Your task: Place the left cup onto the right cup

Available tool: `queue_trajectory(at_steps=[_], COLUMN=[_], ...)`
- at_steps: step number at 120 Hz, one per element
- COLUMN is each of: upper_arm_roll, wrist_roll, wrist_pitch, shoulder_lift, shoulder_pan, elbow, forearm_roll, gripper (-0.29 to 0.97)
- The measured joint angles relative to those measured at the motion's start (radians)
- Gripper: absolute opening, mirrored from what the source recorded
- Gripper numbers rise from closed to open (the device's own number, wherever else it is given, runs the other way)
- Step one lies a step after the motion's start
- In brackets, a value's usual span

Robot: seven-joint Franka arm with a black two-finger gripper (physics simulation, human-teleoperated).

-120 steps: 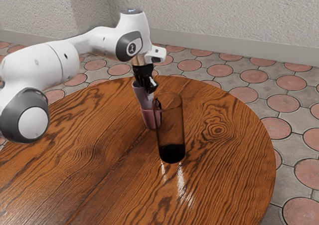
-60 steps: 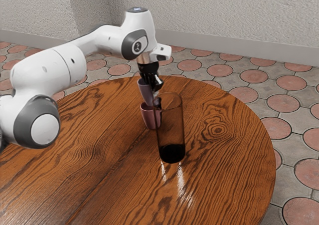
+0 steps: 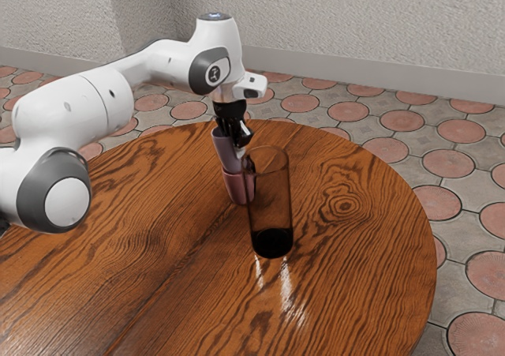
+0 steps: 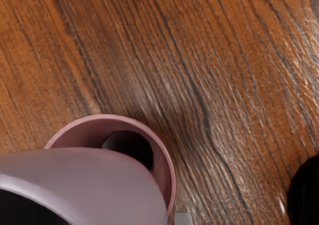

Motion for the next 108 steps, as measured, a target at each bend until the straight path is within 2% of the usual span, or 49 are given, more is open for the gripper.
queue_trajectory(at_steps=[46,65,75,90,108], upper_arm_roll=[-0.008,-0.008,-0.009,-0.010,-0.011], wrist_roll=[-0.007,-0.016,-0.022,-0.027,-0.031], wrist_pitch=[0.003,-0.003,-0.010,-0.043,-0.088], shoulder_lift=[0.020,0.020,0.019,0.014,-0.014], shoulder_pan=[0.000,-0.001,-0.001,0.001,0.009], elbow=[0.002,0.003,0.015,0.084,0.158], forearm_roll=[0.001,0.002,0.010,0.019,0.002], gripper=[-0.10,0.25,0.39,0.52,0.60])
